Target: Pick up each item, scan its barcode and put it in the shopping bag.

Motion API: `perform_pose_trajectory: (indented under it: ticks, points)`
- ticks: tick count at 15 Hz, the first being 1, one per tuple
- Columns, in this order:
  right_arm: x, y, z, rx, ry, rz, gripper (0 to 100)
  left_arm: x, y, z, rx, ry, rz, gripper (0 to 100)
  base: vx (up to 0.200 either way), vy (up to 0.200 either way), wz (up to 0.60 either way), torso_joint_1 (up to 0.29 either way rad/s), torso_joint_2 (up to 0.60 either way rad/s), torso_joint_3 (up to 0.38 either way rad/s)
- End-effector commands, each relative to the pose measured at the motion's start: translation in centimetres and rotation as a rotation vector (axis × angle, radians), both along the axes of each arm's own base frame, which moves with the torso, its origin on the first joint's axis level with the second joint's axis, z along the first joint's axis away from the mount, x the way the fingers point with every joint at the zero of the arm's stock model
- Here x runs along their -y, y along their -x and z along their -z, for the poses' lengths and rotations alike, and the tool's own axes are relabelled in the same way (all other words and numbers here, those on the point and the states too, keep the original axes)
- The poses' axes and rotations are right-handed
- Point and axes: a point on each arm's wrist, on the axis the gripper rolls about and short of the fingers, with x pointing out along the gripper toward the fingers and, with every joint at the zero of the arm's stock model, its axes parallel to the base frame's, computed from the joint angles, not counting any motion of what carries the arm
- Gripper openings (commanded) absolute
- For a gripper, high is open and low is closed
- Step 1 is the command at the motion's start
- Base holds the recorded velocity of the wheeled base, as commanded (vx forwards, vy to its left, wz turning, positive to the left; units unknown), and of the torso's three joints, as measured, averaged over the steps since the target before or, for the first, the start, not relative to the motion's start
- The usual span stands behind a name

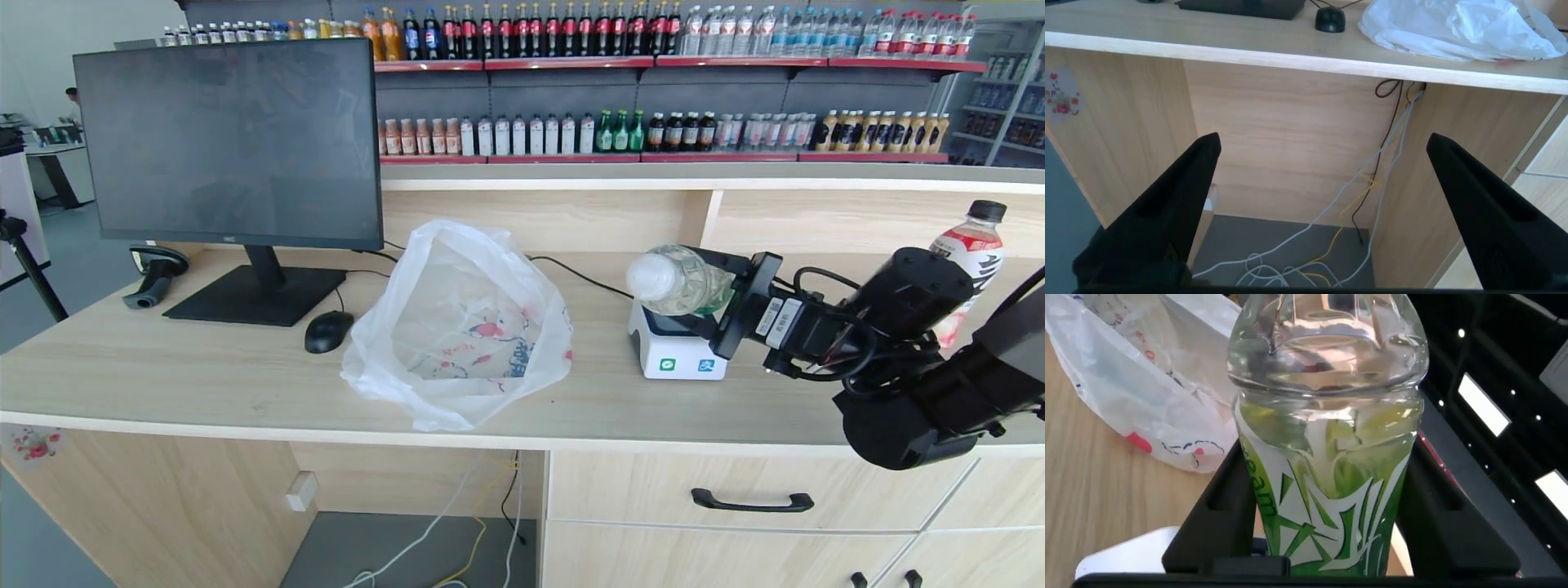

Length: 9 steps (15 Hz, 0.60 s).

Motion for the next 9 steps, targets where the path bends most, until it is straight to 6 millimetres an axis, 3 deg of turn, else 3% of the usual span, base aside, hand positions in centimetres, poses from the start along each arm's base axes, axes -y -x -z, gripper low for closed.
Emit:
perform_pose_trajectory:
  ticks: [1,9]
  points:
    - [0.11,-0.11,0.36,-0.013,0.001,0.006,0,0.0,0.0,0.01,0.0,0.0,0.0,100,0.0,0.0,0.0,0.0,0.0,0.0]
    - [0.19,0.22,0.27,-0.027,-0.008,0.021,0,0.0,0.0,0.01,0.0,0.0,0.0,100,0.0,0.0,0.0,0.0,0.0,0.0]
